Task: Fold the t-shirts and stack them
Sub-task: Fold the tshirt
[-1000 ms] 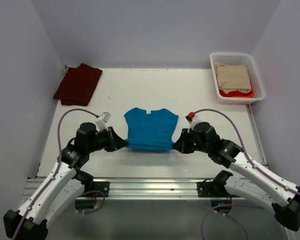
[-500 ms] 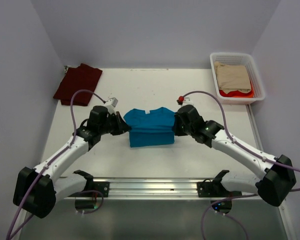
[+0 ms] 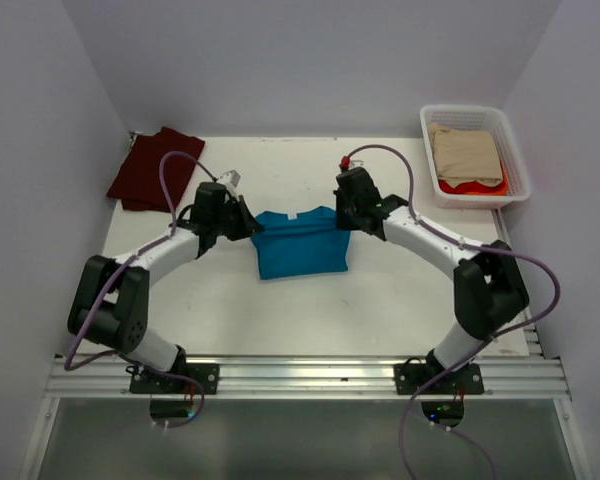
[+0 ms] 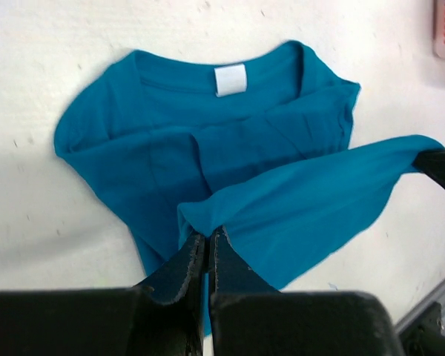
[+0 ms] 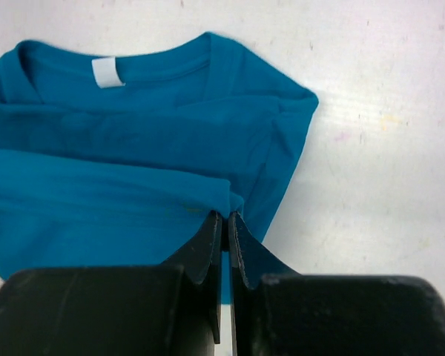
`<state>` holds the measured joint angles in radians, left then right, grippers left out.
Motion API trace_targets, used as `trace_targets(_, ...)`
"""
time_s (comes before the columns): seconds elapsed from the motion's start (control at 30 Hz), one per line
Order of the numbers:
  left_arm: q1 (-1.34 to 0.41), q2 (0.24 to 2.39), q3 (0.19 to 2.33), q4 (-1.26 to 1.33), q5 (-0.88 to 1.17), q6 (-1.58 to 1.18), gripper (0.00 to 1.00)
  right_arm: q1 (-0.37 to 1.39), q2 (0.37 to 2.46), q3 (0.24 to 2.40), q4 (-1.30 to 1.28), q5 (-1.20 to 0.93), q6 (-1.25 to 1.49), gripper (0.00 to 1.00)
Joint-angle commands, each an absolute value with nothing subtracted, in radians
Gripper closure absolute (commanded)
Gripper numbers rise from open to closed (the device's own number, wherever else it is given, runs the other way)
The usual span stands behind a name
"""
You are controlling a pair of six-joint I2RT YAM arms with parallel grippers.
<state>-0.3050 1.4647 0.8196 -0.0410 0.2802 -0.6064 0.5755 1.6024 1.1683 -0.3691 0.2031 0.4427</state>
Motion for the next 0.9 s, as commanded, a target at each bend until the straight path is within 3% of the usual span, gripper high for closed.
trace_targets(0.0, -0.255, 1.603, 0.922, 0.069, 0.229, -0.555, 1.0, 0.525, 1.739, 1.31, -0.353, 0.268, 0.403, 1.0)
trace_targets(0.13, -0.195, 1.825, 1.156, 0.066, 0.262, -0.569, 1.0, 0.488, 1.998, 1.569, -0.405, 0.316, 0.414, 1.0)
trace_targets(0.17, -0.184, 1.894, 1.19, 0.089, 0.259, -0.583, 1.0, 0.477, 2.073, 1.73, -0.432, 0.327, 0.414, 0.95)
trace_targets(0.23, -0.161, 1.962, 1.303, 0.071, 0.18, -0.601, 0.63, 0.466, 2.267, 1.906, -0.515, 0.298, 0.397, 0.52)
trace_targets(0.27, -0.155, 1.968, 1.328, 0.075, 0.164, -0.609, 0.15, 0.463, 2.316, 2.066, -0.55, 0.307, 0.381, 0.19)
trace_targets(0.3, -0.15, 1.962, 1.344, 0.083, 0.154, -0.604, 0.0, 0.462, 2.348, 2.122, -0.604, 0.316, 0.376, 0.06)
trace_targets(0.37, -0.149, 1.887, 1.329, 0.121, 0.115, -0.588, 0.0, 0.462, 2.315, 2.088, -0.577, 0.314, 0.365, 0.01)
trace_targets(0.5, -0.15, 1.726, 1.209, 0.245, 0.133, -0.557, 0.0, 0.462, 2.064, 1.752, -0.249, 0.301, 0.367, 0.01)
trace_targets(0.87, -0.164, 1.752, 1.131, 0.267, 0.455, -0.554, 0.0, 0.465, 1.913, 1.56, -0.199, 0.152, 0.364, 0.02)
